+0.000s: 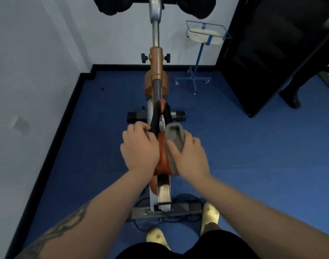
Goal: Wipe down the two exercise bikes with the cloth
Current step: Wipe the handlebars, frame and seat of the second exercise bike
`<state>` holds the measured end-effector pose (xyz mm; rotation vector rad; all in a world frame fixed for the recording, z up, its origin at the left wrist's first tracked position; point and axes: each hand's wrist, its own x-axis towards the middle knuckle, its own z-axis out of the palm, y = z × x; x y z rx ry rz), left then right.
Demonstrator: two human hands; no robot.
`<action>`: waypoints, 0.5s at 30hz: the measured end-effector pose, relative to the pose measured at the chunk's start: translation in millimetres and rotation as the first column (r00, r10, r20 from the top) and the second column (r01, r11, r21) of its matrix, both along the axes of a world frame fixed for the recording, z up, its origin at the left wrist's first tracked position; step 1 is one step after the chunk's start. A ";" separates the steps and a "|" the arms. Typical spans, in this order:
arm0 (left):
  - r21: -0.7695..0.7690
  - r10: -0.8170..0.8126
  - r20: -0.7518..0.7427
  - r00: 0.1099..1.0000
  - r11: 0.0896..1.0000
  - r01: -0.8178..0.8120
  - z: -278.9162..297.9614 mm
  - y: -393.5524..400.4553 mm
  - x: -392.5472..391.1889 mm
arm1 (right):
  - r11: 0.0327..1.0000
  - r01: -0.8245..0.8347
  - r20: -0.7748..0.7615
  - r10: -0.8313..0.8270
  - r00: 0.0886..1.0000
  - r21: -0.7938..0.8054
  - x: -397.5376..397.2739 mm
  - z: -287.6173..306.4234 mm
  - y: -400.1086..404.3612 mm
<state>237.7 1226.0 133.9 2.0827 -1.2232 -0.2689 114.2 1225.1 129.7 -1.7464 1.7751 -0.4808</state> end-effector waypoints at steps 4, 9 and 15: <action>-0.018 0.006 -0.012 1.000 1.000 -0.006 -0.8 2.2 0.9 | 0.971 -0.056 0.030 0.050 0.998 0.233 5.2 8.3 -53.7; -0.001 0.040 0.004 0.999 0.999 -0.040 -0.1 0.0 -0.6 | 0.983 -0.184 -0.092 0.182 0.979 -0.014 -9.5 -1.8 -12.2; 0.032 0.091 -0.009 0.996 0.995 -0.091 3.4 -1.5 -1.7 | 0.948 -0.111 0.010 0.114 0.993 0.298 32.5 7.9 -93.5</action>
